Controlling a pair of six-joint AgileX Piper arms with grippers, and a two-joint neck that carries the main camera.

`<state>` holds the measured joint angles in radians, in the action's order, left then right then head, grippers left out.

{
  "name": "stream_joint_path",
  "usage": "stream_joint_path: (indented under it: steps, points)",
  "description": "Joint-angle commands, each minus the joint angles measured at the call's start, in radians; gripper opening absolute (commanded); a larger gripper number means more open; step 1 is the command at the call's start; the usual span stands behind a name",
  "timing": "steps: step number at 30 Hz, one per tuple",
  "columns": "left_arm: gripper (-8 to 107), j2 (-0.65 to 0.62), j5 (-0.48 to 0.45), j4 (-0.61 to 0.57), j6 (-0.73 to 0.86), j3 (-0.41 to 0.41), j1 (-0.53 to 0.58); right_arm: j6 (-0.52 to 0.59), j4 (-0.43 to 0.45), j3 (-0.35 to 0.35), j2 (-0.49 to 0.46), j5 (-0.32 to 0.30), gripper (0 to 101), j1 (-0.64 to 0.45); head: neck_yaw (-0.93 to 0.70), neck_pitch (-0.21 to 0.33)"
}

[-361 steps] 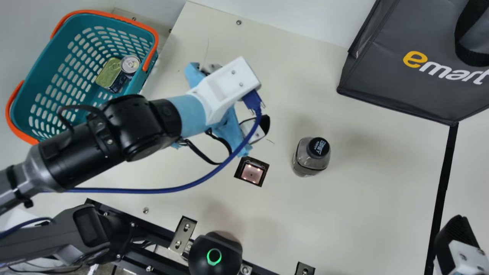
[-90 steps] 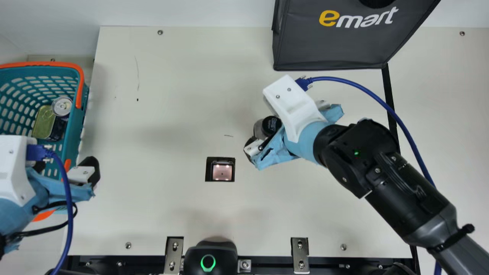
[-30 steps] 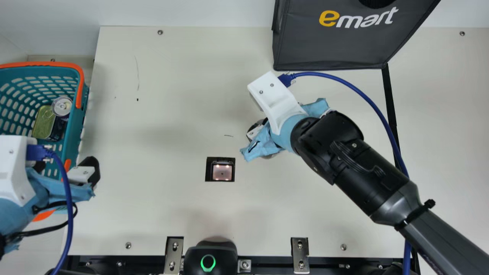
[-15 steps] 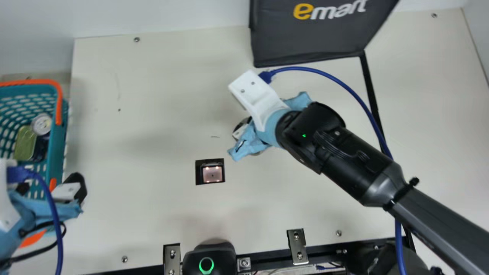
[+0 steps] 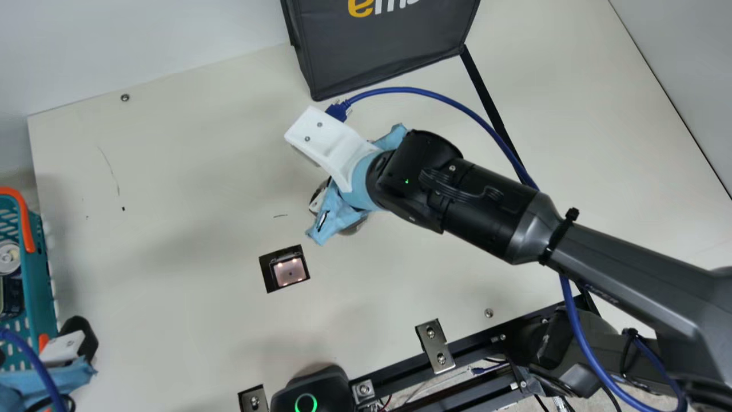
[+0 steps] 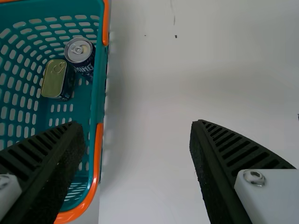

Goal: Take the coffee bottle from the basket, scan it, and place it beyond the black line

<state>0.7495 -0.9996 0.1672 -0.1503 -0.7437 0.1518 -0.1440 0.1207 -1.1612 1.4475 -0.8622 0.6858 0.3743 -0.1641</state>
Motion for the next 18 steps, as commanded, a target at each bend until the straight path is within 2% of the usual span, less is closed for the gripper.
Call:
stream_joint_path:
  steps: [1,18]
  points:
    - [90,0.0,0.0,0.0,0.0,0.0,0.0,-0.002,0.016,-0.002,-0.001,0.003,0,-0.005,0.002,0.026]
    - [90,0.0,0.0,0.0,0.0,0.0,0.0,0.019,0.031,-0.059,-0.005,-0.022,0,-0.113,0.002,0.026]
